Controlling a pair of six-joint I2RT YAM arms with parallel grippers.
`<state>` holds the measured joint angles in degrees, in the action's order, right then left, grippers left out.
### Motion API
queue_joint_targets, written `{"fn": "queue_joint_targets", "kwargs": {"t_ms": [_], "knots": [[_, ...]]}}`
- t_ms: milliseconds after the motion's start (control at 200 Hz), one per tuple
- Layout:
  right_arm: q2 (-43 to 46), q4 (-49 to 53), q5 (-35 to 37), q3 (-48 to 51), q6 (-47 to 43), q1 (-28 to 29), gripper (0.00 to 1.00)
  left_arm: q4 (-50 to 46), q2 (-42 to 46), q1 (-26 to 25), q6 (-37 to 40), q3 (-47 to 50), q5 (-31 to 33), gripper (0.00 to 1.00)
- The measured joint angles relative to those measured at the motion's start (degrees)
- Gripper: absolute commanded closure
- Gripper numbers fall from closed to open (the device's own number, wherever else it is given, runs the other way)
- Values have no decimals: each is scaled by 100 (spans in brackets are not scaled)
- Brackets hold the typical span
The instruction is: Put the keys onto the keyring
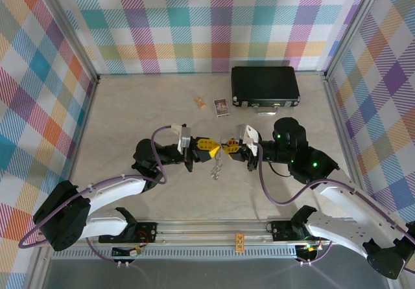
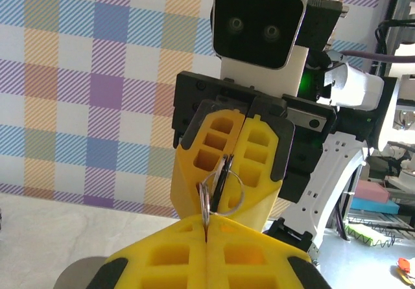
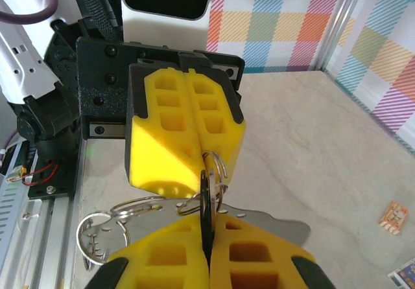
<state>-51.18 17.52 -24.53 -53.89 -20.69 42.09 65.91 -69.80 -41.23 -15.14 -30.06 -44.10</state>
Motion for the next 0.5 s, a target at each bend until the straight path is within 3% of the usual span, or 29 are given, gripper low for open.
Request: {"fn": "queue_joint_targets", "kwargs": {"t_ms": [500], "knots": [[-22,505,295,-280,-304,0,100,-380,31,-2,284,-11,-46,100]]}}
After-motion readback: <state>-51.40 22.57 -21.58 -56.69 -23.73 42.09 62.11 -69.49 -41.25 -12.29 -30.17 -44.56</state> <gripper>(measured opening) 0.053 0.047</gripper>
